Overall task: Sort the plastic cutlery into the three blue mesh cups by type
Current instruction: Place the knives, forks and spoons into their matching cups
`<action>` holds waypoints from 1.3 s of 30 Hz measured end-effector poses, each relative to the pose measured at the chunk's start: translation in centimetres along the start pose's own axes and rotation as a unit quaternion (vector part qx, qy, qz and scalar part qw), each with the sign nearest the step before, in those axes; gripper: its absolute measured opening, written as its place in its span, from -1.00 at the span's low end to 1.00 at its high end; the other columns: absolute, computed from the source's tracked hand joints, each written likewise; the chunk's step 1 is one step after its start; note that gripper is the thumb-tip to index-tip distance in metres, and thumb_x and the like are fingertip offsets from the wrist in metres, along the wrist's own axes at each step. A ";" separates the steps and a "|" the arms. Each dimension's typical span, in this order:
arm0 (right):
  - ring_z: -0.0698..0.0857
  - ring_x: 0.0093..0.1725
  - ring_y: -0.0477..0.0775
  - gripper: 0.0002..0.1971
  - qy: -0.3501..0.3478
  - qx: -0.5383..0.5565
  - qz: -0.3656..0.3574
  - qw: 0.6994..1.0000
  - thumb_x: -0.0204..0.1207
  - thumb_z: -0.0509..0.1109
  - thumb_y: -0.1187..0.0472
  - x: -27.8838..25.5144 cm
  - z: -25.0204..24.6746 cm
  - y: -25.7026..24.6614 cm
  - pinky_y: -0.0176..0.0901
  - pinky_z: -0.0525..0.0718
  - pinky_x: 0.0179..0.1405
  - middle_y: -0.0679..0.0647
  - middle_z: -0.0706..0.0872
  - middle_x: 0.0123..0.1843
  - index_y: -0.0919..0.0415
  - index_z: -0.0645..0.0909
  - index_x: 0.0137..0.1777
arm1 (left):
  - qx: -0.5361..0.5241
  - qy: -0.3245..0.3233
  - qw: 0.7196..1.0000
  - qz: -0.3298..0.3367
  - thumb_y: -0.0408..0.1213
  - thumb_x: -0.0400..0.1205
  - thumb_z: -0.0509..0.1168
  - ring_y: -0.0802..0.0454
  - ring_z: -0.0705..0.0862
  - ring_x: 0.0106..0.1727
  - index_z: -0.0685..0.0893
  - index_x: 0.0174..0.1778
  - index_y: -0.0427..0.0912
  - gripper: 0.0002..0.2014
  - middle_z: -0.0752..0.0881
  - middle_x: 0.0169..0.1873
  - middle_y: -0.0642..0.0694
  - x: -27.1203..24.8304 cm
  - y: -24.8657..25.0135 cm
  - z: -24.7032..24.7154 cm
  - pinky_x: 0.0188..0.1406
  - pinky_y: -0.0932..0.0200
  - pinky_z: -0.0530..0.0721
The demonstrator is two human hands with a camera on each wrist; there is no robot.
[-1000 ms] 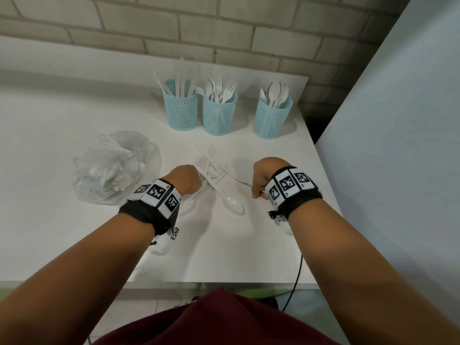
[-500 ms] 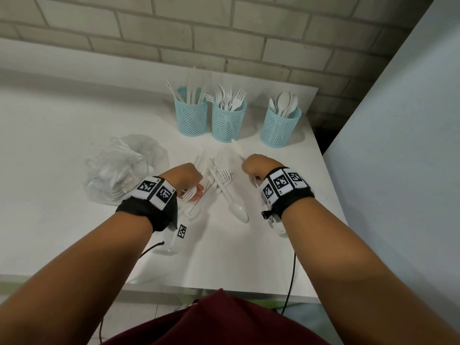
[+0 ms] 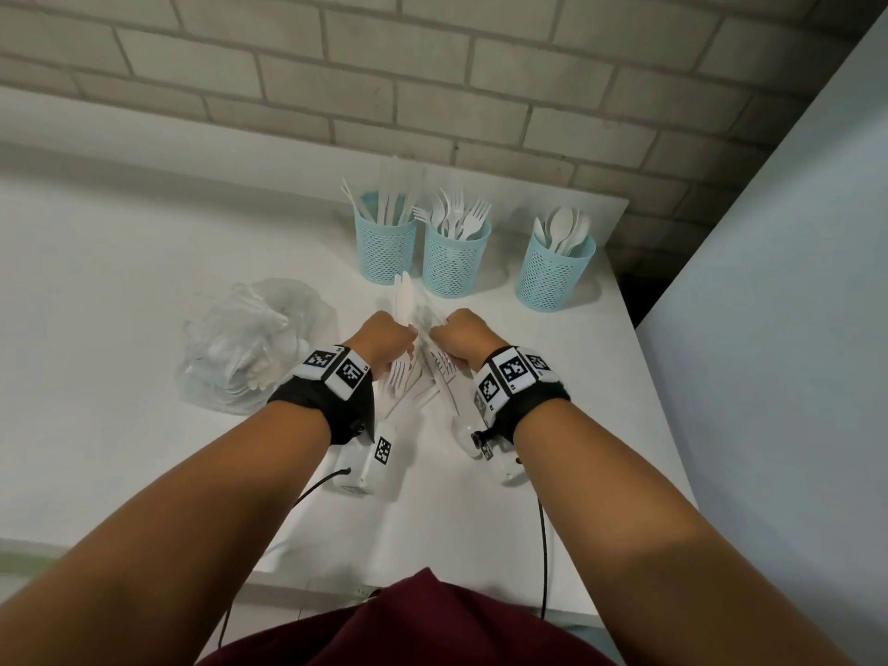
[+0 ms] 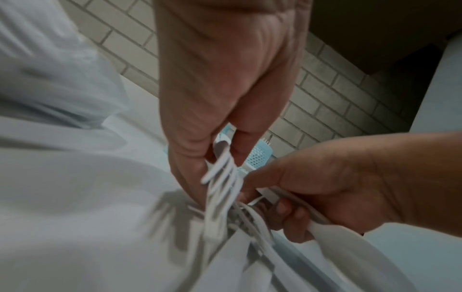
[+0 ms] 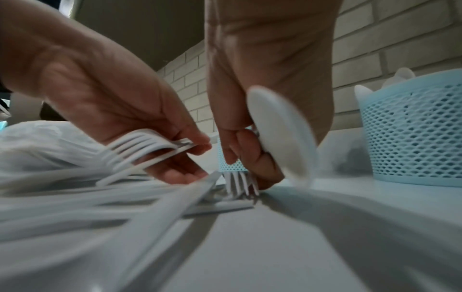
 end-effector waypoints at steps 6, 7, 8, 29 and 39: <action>0.64 -0.16 0.12 -0.74 -0.021 0.036 -0.019 0.999 0.35 0.57 0.26 0.9 0.9 -0.3 -0.16 0.55 -0.22 0.17 0.67 -0.16 0.35 0.65 -0.03 | -0.023 0.005 0.999 0.032 -0.33 0.65 0.17 -0.14 0.56 -0.26 0.56 0.01 -0.43 -0.79 0.58 -0.28 -0.27 1.9 0.3 0.1 -0.18 0.03 0.54; 0.66 -0.18 0.13 -0.79 -0.026 0.056 -0.024 0.998 0.32 0.57 0.31 1.1 0.7 -0.3 -0.16 0.57 -0.23 0.17 0.67 -0.20 0.32 0.65 -0.09 | -0.033 0.010 0.999 0.041 -0.34 0.67 0.15 -0.09 0.55 -0.32 0.56 -0.08 -0.38 -0.84 0.59 -0.32 -0.24 2.0 0.4 -0.1 -0.19 0.05 0.55; 0.65 -0.26 0.12 -0.86 -0.033 0.070 -0.029 0.997 0.32 0.54 0.35 1.0 0.3 -0.5 -0.17 0.56 -0.31 0.16 0.66 -0.27 0.29 0.64 -0.18 | -0.045 0.017 0.998 0.050 -0.36 0.69 0.13 -0.04 0.54 -0.36 0.53 -0.15 -0.33 -0.85 0.59 -0.33 -0.21 1.9 0.5 -0.4 -0.21 0.07 0.55; 0.27 -0.75 -0.18 -0.75 -0.138 0.427 0.062 0.891 0.68 0.09 0.28 2.2 -4.2 -1.3 -0.47 0.25 -0.80 -0.04 0.36 -0.69 0.30 0.53 -0.17 | 0.268 0.005 0.927 0.261 -0.21 0.73 0.11 0.00 0.51 -0.19 0.57 0.04 -0.24 -0.80 0.59 -0.16 -0.10 0.6 6.4 0.0 -0.34 0.29 0.41; 0.58 -0.11 0.08 -0.57 -0.088 0.424 0.038 0.901 0.71 0.07 0.09 2.3 -5.1 -1.8 -0.10 0.58 -0.03 0.15 0.67 -0.14 0.32 0.66 -0.17 | -0.022 -0.112 0.981 0.159 -0.21 0.78 -0.01 -0.03 0.62 -0.12 0.61 0.06 -0.25 -0.70 0.68 -0.10 -0.17 0.4 4.7 0.2 -0.08 0.09 0.60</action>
Point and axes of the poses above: each hand's wrist, its own x-axis towards the middle knuckle, its own z-axis out of the palm, y = z × x, the point moved 10 cm from there along x, towards the middle knuckle
